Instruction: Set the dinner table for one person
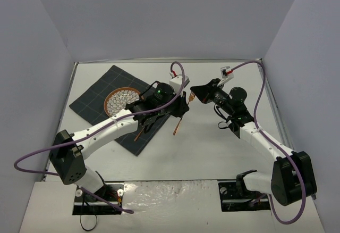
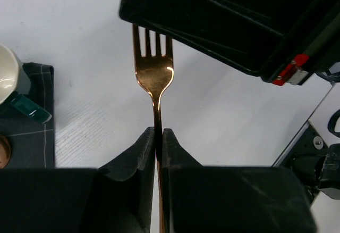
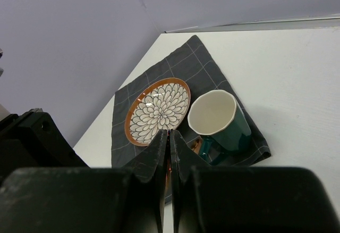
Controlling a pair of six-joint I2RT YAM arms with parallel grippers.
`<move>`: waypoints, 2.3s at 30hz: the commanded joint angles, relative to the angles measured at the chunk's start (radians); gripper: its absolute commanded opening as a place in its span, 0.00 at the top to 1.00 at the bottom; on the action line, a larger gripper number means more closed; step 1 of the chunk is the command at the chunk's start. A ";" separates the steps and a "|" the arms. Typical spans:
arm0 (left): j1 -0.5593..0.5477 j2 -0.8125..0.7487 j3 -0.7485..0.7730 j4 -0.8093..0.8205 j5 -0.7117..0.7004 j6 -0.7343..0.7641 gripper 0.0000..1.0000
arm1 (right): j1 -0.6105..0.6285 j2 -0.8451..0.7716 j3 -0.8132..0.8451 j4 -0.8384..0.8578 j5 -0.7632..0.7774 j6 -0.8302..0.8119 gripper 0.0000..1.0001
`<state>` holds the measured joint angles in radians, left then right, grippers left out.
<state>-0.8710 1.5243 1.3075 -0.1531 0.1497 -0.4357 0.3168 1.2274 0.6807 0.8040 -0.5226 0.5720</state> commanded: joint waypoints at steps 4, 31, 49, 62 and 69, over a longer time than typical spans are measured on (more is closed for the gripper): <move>0.000 -0.025 0.062 0.026 -0.039 0.038 1.00 | 0.017 -0.031 0.028 0.046 -0.010 -0.049 0.97; 0.686 -0.155 0.012 -0.338 0.072 0.636 1.00 | 0.001 -0.229 0.277 -0.656 0.348 -0.400 0.00; 1.050 0.371 0.300 -0.239 0.369 1.033 1.00 | 0.082 -0.301 0.195 -0.574 0.209 -0.428 0.00; 1.089 0.560 0.444 -0.269 0.467 1.085 1.00 | 0.087 -0.263 0.185 -0.567 0.185 -0.459 0.00; 1.089 0.631 0.522 -0.335 0.472 1.121 1.00 | 0.088 -0.254 0.177 -0.562 0.182 -0.463 0.00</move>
<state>0.2182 2.1644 1.7483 -0.4740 0.5683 0.6277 0.3946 0.9659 0.8571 0.1445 -0.3229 0.1273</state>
